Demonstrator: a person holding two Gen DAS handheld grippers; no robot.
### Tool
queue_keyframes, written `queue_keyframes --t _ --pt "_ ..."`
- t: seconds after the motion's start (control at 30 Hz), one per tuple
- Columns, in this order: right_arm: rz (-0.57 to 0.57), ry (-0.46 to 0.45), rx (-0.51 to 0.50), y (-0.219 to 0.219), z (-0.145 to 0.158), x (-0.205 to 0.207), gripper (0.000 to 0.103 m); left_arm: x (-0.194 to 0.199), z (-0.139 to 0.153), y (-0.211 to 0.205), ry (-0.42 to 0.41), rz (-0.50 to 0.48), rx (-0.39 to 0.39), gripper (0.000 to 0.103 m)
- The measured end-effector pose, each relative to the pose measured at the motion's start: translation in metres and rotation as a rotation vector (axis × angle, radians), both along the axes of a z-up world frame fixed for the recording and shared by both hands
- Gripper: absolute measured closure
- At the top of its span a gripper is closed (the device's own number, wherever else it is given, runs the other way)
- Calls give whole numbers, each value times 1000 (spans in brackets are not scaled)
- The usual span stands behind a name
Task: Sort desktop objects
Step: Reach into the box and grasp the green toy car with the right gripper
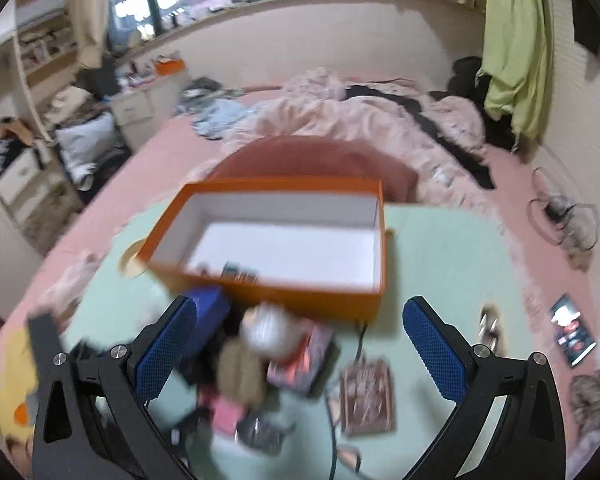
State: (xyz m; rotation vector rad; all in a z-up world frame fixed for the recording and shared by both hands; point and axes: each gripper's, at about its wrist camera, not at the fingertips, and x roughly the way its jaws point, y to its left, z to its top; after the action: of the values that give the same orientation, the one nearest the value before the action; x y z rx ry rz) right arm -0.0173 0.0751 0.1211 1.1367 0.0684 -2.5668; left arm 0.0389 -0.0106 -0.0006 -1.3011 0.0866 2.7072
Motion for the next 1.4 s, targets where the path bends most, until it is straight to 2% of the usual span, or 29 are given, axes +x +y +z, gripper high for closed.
queue_keyframes --t 0.2,0.33,0.43,0.67,0.73,0.83,0.9,1.0,1.13,1.23,1.3,1.4 --pt "11 -126 23 -38 -7 -41 0 1 2 1 5 -3 2 0" --pt "24 -153 85 -55 -20 -45 0 0 2 1 8 -4 2 0" --pt "43 -181 87 -62 -27 -44 0 0 2 1 8 -4 2 0" --pt "62 -207 85 -72 -23 -52 1 0 2 1 9 -4 2 0" --pt "70 -229 71 -73 -21 -57 6 0 2 1 9 -4 2 0" --pt "90 -306 46 -72 -23 -68 16 0 1 1 9 -4 3 0" --pt "105 -409 -3 -69 -30 -80 18 0 1 1 9 -4 2 0" --pt "104 -528 -63 -66 -39 -95 18 0 1 1 9 -4 3 0" --pt "112 -605 -49 -73 -47 -103 18 0 1 1 10 -4 2 0" --pt "138 -686 -78 -84 -58 -104 18 0 1 1 10 -4 2 0" --pt "117 -693 -37 -94 -66 -105 18 0 1 1 10 -4 2 0" --pt "97 -656 65 -108 -72 -108 17 -1 1 1 11 -5 3 0"
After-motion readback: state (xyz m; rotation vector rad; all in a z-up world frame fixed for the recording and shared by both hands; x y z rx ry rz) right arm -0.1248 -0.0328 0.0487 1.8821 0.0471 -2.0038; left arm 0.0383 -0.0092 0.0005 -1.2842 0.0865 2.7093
